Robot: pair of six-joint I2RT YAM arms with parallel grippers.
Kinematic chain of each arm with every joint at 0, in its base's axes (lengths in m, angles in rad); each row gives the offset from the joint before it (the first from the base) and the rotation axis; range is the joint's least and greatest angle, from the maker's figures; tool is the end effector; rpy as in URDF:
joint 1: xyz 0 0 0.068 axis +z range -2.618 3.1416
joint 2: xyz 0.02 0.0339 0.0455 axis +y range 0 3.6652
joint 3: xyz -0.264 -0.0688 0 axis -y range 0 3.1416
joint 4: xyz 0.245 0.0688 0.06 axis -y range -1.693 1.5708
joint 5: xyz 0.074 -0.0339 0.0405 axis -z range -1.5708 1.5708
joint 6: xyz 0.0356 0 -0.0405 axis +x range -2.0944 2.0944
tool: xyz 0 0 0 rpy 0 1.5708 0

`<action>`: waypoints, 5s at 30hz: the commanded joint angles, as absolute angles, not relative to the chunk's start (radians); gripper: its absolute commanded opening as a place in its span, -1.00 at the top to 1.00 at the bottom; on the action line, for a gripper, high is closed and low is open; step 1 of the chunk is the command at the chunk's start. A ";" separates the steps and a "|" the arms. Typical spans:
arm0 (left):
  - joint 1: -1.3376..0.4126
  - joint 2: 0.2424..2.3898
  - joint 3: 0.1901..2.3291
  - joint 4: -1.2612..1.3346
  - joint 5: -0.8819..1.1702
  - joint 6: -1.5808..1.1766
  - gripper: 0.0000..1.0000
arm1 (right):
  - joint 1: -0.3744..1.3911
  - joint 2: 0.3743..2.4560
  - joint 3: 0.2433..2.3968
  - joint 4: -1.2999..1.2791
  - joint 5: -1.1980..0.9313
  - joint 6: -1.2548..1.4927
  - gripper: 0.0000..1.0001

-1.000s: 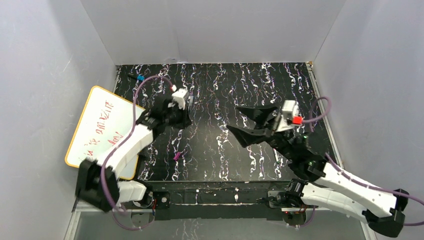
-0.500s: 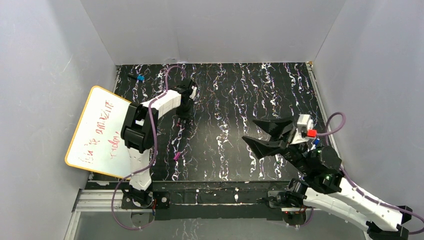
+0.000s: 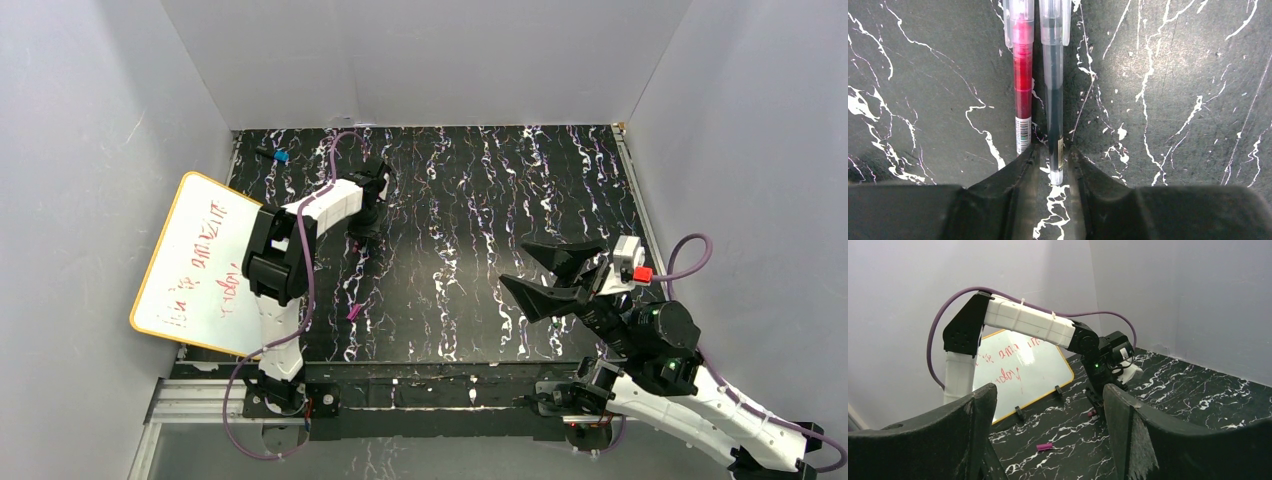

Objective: Insert the pens into the pen caps

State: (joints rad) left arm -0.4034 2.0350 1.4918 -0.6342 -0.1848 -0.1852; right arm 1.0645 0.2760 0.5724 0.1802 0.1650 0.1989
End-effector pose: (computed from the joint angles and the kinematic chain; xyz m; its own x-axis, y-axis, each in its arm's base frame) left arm 0.3895 -0.1591 0.1736 -0.8941 0.1848 -0.4080 0.1592 0.9826 0.0962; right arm 0.0438 0.0669 0.3644 0.0616 0.5130 -0.8562 -0.8202 0.5148 0.2494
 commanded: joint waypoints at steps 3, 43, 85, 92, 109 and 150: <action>-0.419 2.014 1.474 -0.651 -0.210 -0.175 0.34 | 1.065 0.265 0.565 0.187 0.186 0.187 -0.71; -0.446 1.167 1.045 -0.422 0.126 -0.104 -0.73 | 0.352 1.279 0.863 -0.563 0.325 0.377 -0.29; -0.494 1.350 0.747 -0.521 -0.018 -0.444 -0.29 | 0.308 1.619 0.786 -0.537 0.222 0.547 0.91; -0.522 1.367 0.769 -0.623 -0.085 -0.492 -0.16 | 0.308 1.594 0.786 -0.506 0.181 0.521 0.97; -0.586 1.586 0.816 -0.580 -0.183 -0.480 1.00 | 0.307 1.518 0.827 -0.499 0.095 0.456 0.97; -0.805 1.228 0.937 0.008 0.275 -0.439 -0.52 | 0.490 1.206 1.086 -0.102 -0.281 0.532 0.97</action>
